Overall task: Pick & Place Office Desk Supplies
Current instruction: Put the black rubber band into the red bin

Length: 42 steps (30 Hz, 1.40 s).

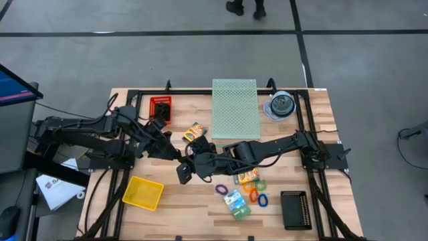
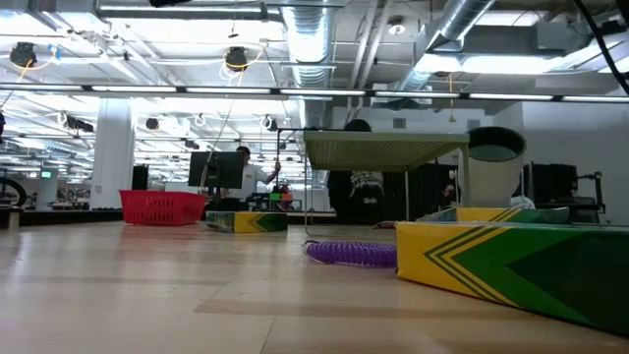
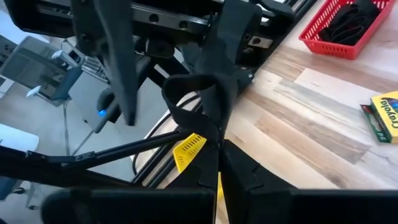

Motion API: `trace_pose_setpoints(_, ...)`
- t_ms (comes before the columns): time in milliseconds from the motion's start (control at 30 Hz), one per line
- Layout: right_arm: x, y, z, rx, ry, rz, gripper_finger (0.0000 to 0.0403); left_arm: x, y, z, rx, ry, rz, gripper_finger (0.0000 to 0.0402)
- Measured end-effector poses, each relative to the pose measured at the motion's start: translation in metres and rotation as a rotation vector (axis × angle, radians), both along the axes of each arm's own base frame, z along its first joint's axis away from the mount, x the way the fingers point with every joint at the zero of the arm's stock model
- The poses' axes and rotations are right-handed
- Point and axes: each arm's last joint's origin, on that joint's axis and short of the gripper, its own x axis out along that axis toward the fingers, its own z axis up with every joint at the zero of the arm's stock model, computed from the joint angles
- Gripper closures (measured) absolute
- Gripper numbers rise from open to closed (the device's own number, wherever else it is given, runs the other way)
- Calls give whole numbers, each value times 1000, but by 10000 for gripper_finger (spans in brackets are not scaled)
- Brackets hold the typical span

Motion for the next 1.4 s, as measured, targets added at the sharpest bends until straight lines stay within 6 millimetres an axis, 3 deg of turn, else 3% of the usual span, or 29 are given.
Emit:
trace_pose_setpoints(167,-1,0,-1,-11,13,-14,403,0,0,-2,4,24,-2,277)
trace_pose_setpoints(367,-1,1,-1,-13,11,-15,402,0,0,-3,21,15,-3,387)
trace_pose_setpoints(500,-2,3,-1,-12,4,-33,378,0,0,-2,29,9,-3,395)
trace_pose_setpoints(667,-3,3,-2,2,2,-65,318,-1,0,-2,33,7,-3,398)
trace_pose_setpoints(933,-6,5,-4,21,21,-85,211,-21,2,-6,81,80,63,399)
trace_pose_setpoints(1133,-17,2,-17,69,157,-167,155,-42,12,-20,165,276,398,400)
trace_pose_setpoints(1267,-30,8,-26,124,243,-243,148,-54,22,-37,220,491,768,400)
trace_pose_setpoints(1400,-43,16,-31,170,305,-320,148,-59,33,-48,215,593,1180,400)
